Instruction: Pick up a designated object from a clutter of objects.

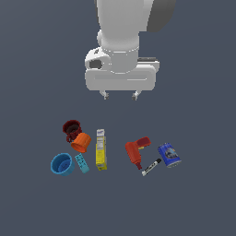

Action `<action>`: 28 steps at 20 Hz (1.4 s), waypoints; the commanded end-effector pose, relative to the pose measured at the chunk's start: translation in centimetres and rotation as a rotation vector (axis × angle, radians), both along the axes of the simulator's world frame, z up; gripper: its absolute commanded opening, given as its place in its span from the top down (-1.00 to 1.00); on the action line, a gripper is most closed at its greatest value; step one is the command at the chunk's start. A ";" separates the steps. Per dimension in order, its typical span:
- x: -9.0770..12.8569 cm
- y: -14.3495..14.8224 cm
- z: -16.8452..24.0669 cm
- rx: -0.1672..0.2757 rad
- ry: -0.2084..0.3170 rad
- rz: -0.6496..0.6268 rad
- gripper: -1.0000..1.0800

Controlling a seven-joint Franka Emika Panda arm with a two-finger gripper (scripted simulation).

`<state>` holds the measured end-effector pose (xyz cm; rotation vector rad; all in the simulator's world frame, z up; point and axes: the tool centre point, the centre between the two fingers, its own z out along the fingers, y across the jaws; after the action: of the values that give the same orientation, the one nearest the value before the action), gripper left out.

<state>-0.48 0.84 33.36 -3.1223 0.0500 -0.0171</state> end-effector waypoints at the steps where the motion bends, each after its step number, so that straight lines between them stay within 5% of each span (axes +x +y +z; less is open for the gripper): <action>1: 0.0 0.0 0.0 0.000 0.000 0.000 -0.92; 16: 1.2 -2.6 1.0 -0.005 -0.040 -0.016 -0.92; 28: 3.9 -4.7 -5.8 -0.010 -0.025 0.035 -0.92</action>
<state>2.99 -3.43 28.87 -3.1303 0.0092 -0.0616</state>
